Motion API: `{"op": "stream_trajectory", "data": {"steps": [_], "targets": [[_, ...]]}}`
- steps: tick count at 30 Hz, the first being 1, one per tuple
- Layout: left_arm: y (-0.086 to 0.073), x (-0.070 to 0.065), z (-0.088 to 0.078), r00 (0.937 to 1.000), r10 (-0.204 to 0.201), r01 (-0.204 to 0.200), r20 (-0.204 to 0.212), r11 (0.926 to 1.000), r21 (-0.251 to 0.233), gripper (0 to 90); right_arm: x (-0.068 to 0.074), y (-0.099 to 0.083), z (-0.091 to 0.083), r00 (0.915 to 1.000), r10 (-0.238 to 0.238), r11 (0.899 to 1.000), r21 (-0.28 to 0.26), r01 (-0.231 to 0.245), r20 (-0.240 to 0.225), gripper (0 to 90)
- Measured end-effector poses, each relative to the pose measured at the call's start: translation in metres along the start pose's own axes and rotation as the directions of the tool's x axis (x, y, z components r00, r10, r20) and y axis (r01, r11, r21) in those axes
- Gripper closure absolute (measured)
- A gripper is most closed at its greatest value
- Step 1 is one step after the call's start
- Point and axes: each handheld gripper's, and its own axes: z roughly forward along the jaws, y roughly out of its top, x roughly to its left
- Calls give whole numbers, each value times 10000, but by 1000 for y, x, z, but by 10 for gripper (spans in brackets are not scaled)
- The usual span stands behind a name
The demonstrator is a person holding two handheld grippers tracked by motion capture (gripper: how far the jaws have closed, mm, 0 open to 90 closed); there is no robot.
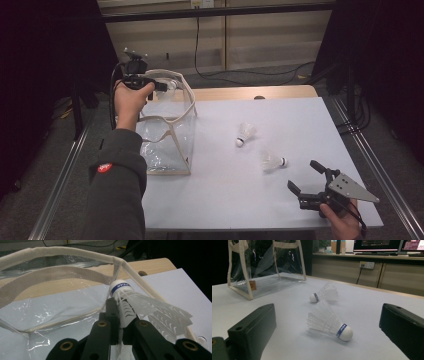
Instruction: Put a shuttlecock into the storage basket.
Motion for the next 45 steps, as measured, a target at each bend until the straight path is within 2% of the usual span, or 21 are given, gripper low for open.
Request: {"op": "stream_trajectory", "data": {"steps": [3,5,8,10,14,19,21,25,29,31,37,39,45], "targets": [[-1,2,2,9997,-85,84,-210,9999,-66,838,1,0,0,10000,24,10000,-17,-24,-40,8],[-2,3,3,9994,-48,49,-349,10000,8,748,1,0,0,10000,26,10000,-20,-26,-50,8],[-3,3,5,9990,-72,76,-436,9999,91,688,1,0,0,10000,77,10000,-36,-78,-52,8],[-3,2,5,9994,-97,103,-337,9998,174,688,1,0,0,10000,78,10000,-44,-78,-40,8],[-2,-1,3,9994,-173,174,-285,9998,40,618,1,0,0,10000,63,10000,-25,-63,-52,8],[-2,-4,-1,9999,-77,77,-99,10000,9,532,1,0,0,10000,67,10000,-53,-67,-48,8],[-2,-6,-3,10000,-43,43,12,10000,44,525,1,0,0,10000,59,10000,-39,-59,-42,8],[-2,-11,-7,9997,-55,57,247,10000,-73,431,1,0,0,9999,98,9999,-24,-98,-24,8],[-3,-16,-10,9988,-31,33,498,10000,-48,374,1,0,0,10000,67,10000,-39,-68,-27,8],[-3,-19,-12,9982,7,0,593,9999,-115,366,1,0,0,10000,68,10000,-39,-68,-12,8],[-5,-26,-16,9951,233,-244,964,9997,102,315,1,0,0,10000,26,10000,-26,-26,-17,8],[-5,-29,-17,9933,160,-175,1147,9998,121,298,2,0,0,10000,29,10000,-33,-29,-15,8],[-6,-39,-18,9892,295,-330,1434,9992,226,258,2,0,1,10000,17,10000,-26,-18,-60,8]]}}
